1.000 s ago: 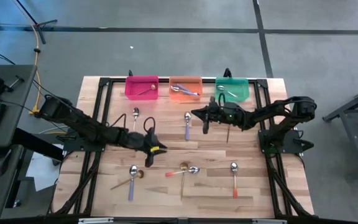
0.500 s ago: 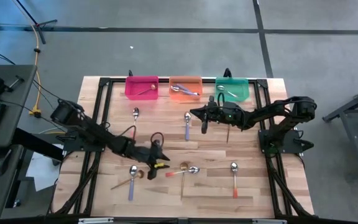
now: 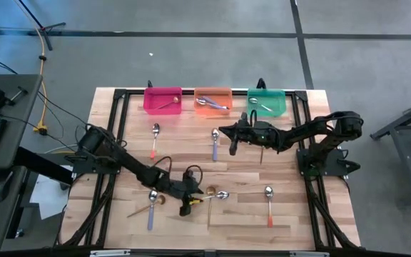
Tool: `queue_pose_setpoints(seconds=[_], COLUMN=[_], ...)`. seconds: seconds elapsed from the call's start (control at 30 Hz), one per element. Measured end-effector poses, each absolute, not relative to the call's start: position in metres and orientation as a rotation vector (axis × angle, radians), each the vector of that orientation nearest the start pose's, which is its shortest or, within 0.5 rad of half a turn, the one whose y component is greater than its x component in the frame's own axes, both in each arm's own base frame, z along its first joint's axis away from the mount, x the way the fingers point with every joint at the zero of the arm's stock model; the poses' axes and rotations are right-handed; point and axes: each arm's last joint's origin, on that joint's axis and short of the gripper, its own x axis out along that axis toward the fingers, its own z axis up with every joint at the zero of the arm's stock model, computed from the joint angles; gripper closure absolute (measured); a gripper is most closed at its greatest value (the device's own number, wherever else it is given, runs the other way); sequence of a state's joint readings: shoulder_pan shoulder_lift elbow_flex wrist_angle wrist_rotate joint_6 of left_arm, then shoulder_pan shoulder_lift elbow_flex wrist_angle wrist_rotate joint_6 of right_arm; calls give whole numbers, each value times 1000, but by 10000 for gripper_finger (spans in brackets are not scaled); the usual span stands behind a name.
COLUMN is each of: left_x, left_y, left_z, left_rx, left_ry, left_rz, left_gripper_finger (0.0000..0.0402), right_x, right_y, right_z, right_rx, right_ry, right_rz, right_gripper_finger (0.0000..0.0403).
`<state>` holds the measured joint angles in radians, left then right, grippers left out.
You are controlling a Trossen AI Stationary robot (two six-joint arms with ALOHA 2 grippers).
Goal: Sort silverware by color (type)
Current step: Put the bottom left orange spoon into the green bin
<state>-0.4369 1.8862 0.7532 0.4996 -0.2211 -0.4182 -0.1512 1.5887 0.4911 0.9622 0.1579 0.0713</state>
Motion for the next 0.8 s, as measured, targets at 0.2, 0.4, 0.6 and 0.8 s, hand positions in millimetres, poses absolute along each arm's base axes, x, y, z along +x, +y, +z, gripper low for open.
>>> queue_pose_setpoints(seconds=[0.2, 0.4, 0.6, 0.8], left_x=[315, 316, 314, 312], left_y=[-147, -148, -146, -145], left_z=[97, 94, 91, 90], left_rx=[-118, -101, -69, -32], left_ry=[662, 668, 702, 735], left_rz=[-27, 18, 41, 27], left_gripper_finger=[247, 251, 297, 362], right_x=[283, 284, 284, 284], right_y=[-35, -27, -26, -26], right_z=[164, 163, 162, 162], right_rx=[67, 65, 64, 72], right_ry=[127, 137, 144, 143], right_rz=[-271, -241, -239, -239], right_gripper_finger=[403, 403, 403, 403])
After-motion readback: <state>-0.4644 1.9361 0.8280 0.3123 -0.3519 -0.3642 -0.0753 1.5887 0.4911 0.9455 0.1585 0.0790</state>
